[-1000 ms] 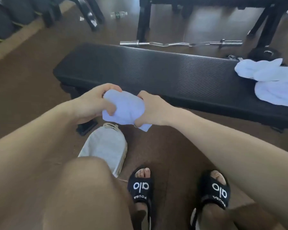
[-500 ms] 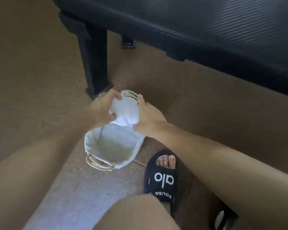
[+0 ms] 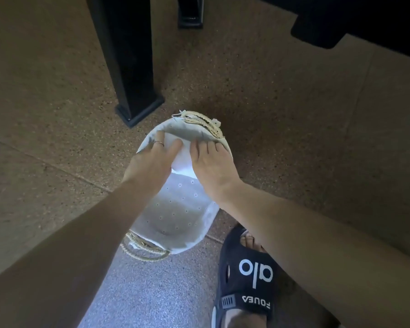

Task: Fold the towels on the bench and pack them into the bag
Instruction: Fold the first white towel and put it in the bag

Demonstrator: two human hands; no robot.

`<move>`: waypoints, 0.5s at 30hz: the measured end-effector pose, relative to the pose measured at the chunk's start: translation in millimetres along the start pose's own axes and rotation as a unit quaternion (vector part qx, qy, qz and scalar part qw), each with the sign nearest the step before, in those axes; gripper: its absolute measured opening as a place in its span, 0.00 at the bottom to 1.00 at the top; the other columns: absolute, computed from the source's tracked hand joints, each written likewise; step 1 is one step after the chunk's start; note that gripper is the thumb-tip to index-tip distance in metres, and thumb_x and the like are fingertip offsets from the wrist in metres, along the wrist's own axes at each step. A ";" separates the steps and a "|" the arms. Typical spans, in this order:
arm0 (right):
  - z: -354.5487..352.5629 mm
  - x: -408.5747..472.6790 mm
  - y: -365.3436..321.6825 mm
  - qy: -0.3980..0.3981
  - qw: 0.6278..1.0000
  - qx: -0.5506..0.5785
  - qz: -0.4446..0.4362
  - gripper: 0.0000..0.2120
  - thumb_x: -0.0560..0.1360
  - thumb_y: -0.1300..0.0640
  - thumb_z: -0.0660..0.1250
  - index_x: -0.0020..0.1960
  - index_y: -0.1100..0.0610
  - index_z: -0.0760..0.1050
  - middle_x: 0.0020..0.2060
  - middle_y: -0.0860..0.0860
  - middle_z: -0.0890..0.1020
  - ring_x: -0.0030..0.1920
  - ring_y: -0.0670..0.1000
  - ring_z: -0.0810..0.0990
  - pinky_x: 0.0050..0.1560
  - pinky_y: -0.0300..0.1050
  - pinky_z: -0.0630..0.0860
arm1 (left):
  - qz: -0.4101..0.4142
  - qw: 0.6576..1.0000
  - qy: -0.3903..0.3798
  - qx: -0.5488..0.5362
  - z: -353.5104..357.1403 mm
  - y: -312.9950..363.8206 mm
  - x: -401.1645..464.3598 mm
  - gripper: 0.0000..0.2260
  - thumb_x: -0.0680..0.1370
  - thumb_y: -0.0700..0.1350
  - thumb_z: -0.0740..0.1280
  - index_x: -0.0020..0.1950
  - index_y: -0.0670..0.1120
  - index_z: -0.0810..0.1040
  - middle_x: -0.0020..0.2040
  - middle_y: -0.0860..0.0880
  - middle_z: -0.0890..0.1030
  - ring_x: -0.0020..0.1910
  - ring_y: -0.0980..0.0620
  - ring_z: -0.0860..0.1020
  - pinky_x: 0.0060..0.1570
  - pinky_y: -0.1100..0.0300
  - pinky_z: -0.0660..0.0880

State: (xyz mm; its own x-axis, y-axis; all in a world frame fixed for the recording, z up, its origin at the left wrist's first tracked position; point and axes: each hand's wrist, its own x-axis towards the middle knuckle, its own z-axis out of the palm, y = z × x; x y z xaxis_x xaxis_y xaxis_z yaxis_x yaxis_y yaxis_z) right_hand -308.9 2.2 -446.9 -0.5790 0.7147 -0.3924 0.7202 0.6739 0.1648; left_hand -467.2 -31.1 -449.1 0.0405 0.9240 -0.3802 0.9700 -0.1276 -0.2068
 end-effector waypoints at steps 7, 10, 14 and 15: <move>2.5 5.8 -4.6 -0.035 0.998 -0.051 0.004 0.33 0.80 0.54 0.60 0.77 0.70 0.52 0.68 0.62 0.68 0.66 0.59 0.69 0.66 0.48 0.67 | 0.009 0.998 0.014 0.054 9.0 6.4 17.1 0.21 0.68 0.40 0.78 0.57 0.51 0.75 0.60 0.38 0.72 0.51 0.42 0.79 0.42 0.55 0.78; -3.9 8.5 -2.3 -0.051 0.997 -0.065 -0.006 0.33 0.79 0.52 0.62 0.76 0.68 0.57 0.68 0.61 0.70 0.65 0.59 0.70 0.66 0.49 0.67 | 0.013 0.996 0.019 0.082 2.8 8.7 21.1 0.25 0.61 0.35 0.80 0.54 0.47 0.76 0.56 0.40 0.78 0.40 0.44 0.82 0.28 0.57 0.71; -6.0 0.2 10.9 -0.041 0.998 -0.050 0.016 0.42 0.76 0.49 0.67 0.78 0.69 0.50 0.63 0.60 0.74 0.62 0.58 0.74 0.64 0.48 0.69 | -0.005 0.993 0.024 0.111 -4.5 20.4 21.2 0.32 0.60 0.40 0.81 0.61 0.49 0.74 0.57 0.47 0.78 0.40 0.52 0.81 0.25 0.60 0.60; -4.7 -2.6 13.9 -0.032 0.998 -0.055 0.018 0.41 0.76 0.50 0.67 0.78 0.68 0.50 0.63 0.59 0.74 0.61 0.58 0.74 0.63 0.48 0.69 | -0.006 0.993 0.019 0.112 -8.6 23.9 22.4 0.33 0.63 0.41 0.80 0.65 0.50 0.72 0.61 0.47 0.76 0.44 0.52 0.82 0.26 0.60 0.62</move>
State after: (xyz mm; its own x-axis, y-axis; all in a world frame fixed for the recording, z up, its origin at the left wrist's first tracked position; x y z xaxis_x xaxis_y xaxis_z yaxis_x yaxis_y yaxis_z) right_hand -299.2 10.6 -439.3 -0.5253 0.7284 -0.4399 0.6924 0.6664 0.2767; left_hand -441.1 -10.3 -454.8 0.0416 0.9381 -0.3437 0.8927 -0.1894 -0.4089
